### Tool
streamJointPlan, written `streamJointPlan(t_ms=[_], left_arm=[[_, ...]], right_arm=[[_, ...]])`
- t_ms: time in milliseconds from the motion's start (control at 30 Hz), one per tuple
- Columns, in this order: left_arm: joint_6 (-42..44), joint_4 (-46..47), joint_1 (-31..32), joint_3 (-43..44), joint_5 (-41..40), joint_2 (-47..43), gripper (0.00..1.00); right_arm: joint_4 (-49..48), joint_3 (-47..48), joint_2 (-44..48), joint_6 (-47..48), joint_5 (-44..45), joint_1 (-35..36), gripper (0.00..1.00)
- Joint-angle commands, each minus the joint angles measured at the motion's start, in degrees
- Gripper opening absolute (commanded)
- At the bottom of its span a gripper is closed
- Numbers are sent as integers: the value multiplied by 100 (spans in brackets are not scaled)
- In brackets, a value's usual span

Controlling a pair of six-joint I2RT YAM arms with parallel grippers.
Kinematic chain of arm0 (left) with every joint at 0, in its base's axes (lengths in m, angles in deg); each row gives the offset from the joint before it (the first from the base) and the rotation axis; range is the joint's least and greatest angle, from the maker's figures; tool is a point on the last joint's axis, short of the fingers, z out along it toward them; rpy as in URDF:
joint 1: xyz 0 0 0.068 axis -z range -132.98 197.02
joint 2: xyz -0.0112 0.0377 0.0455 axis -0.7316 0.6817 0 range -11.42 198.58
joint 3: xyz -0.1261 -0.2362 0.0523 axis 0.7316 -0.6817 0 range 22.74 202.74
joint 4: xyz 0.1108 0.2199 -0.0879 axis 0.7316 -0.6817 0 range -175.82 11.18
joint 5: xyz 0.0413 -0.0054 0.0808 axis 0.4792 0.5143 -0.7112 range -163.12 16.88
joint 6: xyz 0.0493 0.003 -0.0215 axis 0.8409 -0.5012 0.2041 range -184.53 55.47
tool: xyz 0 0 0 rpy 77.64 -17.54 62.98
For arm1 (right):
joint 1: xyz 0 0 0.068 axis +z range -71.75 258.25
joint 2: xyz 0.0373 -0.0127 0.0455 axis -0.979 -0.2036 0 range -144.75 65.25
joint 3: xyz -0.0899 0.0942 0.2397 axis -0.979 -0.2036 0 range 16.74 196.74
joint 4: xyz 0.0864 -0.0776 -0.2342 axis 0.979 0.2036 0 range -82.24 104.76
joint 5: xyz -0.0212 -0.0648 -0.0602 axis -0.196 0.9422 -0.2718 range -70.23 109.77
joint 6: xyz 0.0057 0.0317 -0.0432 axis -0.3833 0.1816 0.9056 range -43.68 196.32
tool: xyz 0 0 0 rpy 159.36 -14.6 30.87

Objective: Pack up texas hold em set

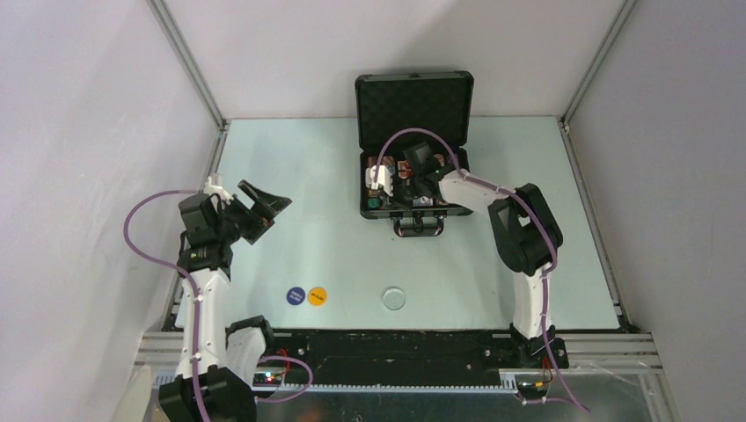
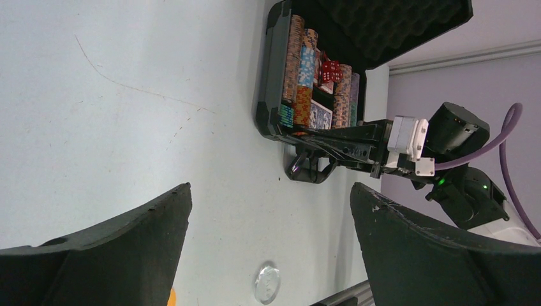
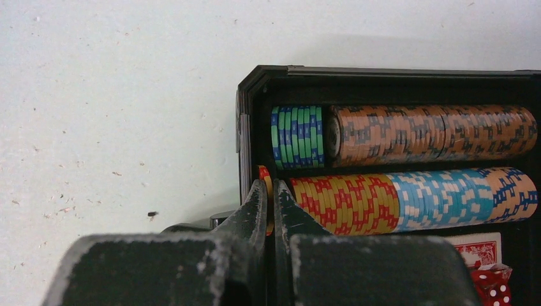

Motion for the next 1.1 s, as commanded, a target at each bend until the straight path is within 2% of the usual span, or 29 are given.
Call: streamJointPlan(t_ms=[0, 200, 400, 1067], left_arm=[[151, 49, -36, -38, 69, -8, 98], [151, 60, -43, -21, 80, 18, 98], [143, 58, -39, -19, 99, 29, 98], [135, 60, -43, -18, 101, 31, 98]], right_arm=[[-798, -43, -59, 418, 982, -36, 0], [-1109, -331, 65, 557, 1347, -27, 0], [-1168, -390, 136, 576, 1421, -62, 5], [-1351, -698, 455, 726, 1783, -172, 1]])
